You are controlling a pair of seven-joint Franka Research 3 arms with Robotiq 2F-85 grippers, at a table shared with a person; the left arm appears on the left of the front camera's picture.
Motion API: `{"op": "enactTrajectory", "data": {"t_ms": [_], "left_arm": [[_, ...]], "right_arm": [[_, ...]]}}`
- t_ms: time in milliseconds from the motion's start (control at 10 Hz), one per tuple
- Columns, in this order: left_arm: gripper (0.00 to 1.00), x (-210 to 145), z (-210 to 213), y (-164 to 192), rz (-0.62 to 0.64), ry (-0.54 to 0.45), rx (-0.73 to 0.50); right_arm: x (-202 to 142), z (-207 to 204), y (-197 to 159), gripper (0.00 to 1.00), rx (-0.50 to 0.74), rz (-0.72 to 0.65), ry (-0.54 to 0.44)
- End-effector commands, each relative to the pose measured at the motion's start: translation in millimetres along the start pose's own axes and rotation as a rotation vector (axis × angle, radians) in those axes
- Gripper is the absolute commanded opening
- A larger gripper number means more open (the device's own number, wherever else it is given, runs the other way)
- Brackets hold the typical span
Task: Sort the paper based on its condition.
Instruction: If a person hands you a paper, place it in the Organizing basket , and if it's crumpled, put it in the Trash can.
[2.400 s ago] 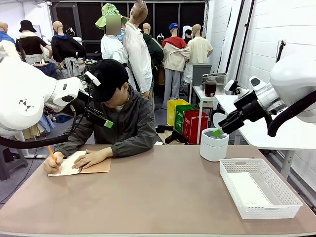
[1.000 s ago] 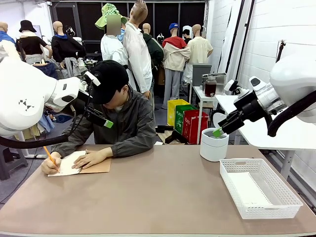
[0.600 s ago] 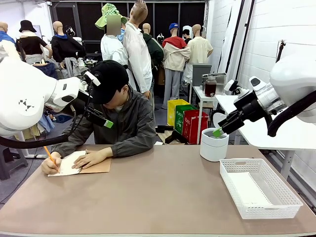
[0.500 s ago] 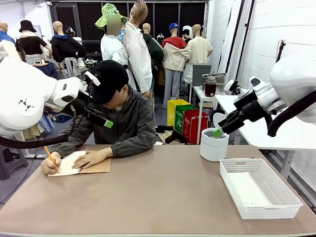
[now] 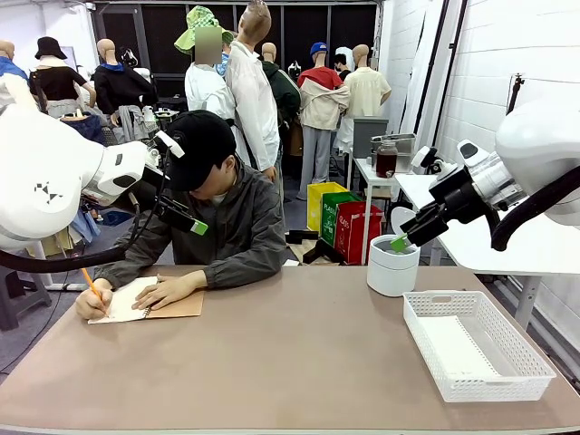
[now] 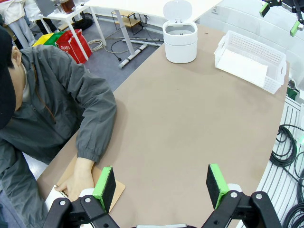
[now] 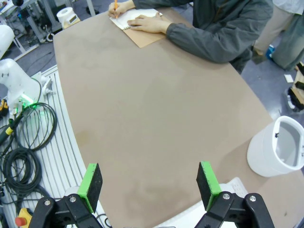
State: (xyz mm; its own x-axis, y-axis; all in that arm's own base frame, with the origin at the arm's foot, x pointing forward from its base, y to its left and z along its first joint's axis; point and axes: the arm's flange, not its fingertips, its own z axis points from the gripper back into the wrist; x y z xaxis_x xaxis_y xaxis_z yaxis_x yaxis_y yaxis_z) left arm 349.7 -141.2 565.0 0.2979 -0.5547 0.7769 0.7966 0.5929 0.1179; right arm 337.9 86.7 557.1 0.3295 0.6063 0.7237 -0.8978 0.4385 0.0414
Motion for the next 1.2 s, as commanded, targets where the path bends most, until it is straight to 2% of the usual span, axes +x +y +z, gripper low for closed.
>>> {"op": "enactTrajectory", "data": {"t_ms": [0, 1100], "left_arm": [[1.0, -0.9, 0.0, 0.2, 0.011, 0.002, -0.007], [1.0, -0.9, 0.0, 0.2, 0.011, 0.002, -0.007]], "right_arm": [[1.2, -0.6, 0.0, 1.0, 0.014, 0.001, -0.009], [1.2, -0.6, 0.0, 1.0, 0.014, 0.001, -0.009]]}}
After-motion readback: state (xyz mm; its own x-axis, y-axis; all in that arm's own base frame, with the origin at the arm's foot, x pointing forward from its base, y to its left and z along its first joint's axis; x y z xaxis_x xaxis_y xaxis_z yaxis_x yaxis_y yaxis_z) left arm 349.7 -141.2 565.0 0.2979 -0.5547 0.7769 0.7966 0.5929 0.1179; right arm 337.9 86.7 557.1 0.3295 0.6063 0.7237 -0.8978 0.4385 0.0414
